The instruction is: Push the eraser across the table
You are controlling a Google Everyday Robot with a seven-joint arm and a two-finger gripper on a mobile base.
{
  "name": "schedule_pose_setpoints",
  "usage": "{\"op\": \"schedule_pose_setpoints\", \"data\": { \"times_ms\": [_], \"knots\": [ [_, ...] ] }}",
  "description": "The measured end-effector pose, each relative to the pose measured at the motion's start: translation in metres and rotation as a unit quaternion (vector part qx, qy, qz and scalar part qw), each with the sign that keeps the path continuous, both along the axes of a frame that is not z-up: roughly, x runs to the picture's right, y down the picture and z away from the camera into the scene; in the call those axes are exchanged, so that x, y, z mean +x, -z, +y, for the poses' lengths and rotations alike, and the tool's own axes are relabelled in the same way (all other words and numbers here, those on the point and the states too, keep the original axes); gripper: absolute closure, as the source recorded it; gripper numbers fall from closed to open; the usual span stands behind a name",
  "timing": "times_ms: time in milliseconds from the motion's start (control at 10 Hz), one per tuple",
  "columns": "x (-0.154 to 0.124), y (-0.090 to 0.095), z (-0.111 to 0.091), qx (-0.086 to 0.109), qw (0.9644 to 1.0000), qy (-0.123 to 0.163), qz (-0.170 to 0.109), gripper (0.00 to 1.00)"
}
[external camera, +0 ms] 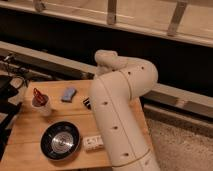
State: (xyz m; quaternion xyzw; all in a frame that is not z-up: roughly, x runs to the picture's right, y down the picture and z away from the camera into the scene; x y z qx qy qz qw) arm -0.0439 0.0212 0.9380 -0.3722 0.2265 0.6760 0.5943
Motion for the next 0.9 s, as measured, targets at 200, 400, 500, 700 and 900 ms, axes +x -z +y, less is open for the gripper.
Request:
{"op": "schedule_pose_setpoints", "data": {
  "times_ms": [200,400,500,700,900],
  "knots": [
    [-0.02,0.001,-0.006,-0.001,0.9999,0.002,-0.013,0.99],
    [-0.041,-0.005,-0.015,0.013,0.9999,0.01,0.003,0.99],
    [-0.043,-0.006,-0.02,0.024,0.9996,0.011,0.013,0.99],
    [-0.029,-0.006,-0.024,0.051,0.9976,0.011,0.045,0.99],
    [0.002,0.0,-0.024,0.076,0.9941,0.006,0.077,0.99]
  ]
}}
